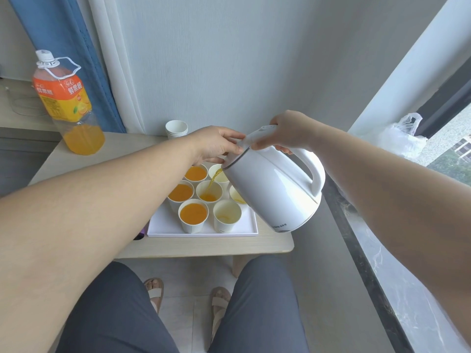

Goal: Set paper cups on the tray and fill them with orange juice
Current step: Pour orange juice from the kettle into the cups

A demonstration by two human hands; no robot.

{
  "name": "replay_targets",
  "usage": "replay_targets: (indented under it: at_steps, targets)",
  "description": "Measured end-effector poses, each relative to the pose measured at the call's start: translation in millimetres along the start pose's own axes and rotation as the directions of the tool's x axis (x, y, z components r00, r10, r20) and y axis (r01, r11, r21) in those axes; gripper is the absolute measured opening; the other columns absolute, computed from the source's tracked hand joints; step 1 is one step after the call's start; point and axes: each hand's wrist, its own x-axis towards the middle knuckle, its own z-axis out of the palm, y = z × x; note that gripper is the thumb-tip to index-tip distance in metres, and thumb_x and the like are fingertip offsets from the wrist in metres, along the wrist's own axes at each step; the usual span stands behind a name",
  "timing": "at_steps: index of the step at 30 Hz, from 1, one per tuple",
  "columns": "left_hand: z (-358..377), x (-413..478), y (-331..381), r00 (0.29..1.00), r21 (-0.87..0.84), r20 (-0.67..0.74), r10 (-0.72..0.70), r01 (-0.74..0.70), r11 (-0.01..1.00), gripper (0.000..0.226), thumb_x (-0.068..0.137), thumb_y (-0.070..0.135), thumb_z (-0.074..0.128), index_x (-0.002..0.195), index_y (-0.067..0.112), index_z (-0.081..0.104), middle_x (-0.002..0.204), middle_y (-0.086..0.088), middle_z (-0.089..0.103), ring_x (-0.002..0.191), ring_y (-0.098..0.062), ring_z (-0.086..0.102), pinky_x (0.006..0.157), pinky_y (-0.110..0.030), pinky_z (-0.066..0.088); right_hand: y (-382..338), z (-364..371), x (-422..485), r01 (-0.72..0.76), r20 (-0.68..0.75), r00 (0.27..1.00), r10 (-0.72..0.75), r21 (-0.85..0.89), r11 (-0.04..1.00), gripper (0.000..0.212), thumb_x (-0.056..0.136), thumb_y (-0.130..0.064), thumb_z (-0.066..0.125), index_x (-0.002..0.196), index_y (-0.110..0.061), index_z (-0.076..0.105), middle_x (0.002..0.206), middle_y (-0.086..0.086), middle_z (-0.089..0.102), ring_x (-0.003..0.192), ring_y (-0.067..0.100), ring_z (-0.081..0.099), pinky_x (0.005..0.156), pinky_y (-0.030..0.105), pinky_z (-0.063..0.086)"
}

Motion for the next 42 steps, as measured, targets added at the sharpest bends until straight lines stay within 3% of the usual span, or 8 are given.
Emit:
replay_targets:
  at_steps: [23, 31, 36, 42]
  targets:
    - [-3.9, -0.5, 2.6, 1.000, -0.008, -0.014, 0.013, -0.013, 1.000, 0.042, 0.088, 0.009, 0.067, 0.126, 0.025, 0.059, 0.128, -0.001, 0.060, 0.116, -0.019, 0.058, 0.086, -0.028, 0.047, -4.9, -4.3, 3.4, 0.016, -0.007, 1.000, -0.016, -0.019, 1.000, 0.042, 0.072, -0.043, 0.074, 0.061, -0.014, 0.047, 0.049, -0.001, 0.051, 0.048, 0.016, 0.045, 0.050, 0.026, 0.033]
    - [-3.0, -0.6, 1.7, 1.000, -0.009, -0.013, 0.014, -0.014, 1.000, 0.047, 0.088, 0.010, 0.067, 0.131, 0.024, 0.056, 0.131, -0.003, 0.059, 0.117, -0.020, 0.057, 0.088, -0.029, 0.047, -5.2, -3.5, 4.6, 0.008, -0.012, 1.000, -0.008, -0.038, 0.999, 0.043, 0.071, -0.044, 0.074, 0.057, -0.014, 0.046, 0.031, -0.008, 0.046, 0.045, 0.014, 0.046, 0.047, 0.025, 0.032]
    - [-4.2, -0.7, 1.7, 1.000, -0.012, -0.008, 0.017, -0.017, 1.000, 0.047, 0.088, 0.010, 0.067, 0.132, 0.023, 0.056, 0.132, -0.003, 0.058, 0.117, -0.020, 0.057, 0.090, -0.030, 0.047, -6.5, -5.3, 3.1, 0.014, -0.005, 1.000, -0.015, -0.028, 1.000, 0.041, 0.073, -0.041, 0.074, 0.060, -0.013, 0.047, 0.048, -0.002, 0.050, 0.046, 0.015, 0.046, 0.047, 0.025, 0.033]
    - [-4.4, -0.3, 3.3, 1.000, -0.009, -0.017, 0.023, -0.023, 1.000, 0.046, 0.088, 0.010, 0.067, 0.131, 0.024, 0.057, 0.130, -0.003, 0.059, 0.116, -0.020, 0.058, 0.090, -0.030, 0.048, -7.0, -6.6, 3.5, 0.016, -0.003, 1.000, -0.016, -0.054, 0.998, 0.040, 0.073, -0.042, 0.073, 0.061, -0.013, 0.048, 0.050, 0.000, 0.052, 0.050, 0.017, 0.048, 0.050, 0.026, 0.034]
